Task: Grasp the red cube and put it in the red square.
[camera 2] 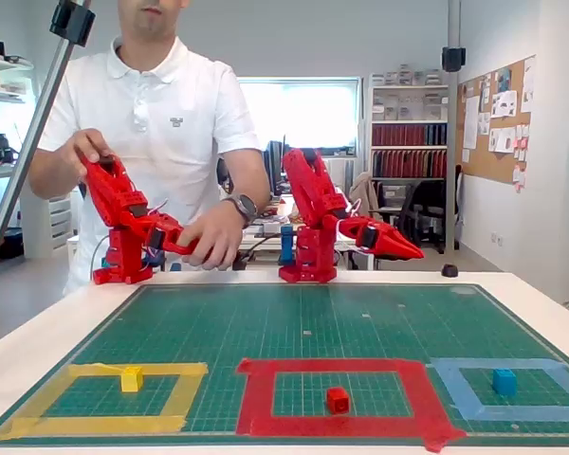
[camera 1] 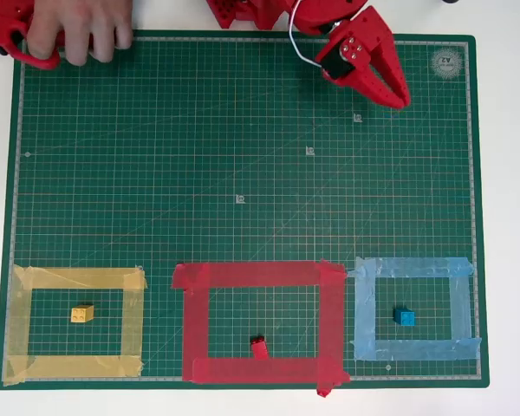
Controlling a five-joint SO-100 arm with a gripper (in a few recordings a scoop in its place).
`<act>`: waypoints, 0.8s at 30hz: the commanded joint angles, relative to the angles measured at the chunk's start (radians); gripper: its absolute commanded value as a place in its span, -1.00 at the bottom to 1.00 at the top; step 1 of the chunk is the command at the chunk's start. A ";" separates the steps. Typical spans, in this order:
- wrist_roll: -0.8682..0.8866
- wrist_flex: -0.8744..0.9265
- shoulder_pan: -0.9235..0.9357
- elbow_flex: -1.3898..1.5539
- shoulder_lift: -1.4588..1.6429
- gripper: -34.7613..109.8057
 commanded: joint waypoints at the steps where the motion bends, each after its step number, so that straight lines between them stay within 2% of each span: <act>1: -0.006 0.244 -0.106 0.012 0.155 -0.54; 7: 0.003 0.612 -0.077 0.014 0.302 -0.54; 10: 0.003 0.744 0.012 0.015 0.336 -0.54; 20: -0.003 0.962 0.482 0.020 0.494 -0.54; 24: 0.003 0.980 0.637 0.021 0.535 -0.54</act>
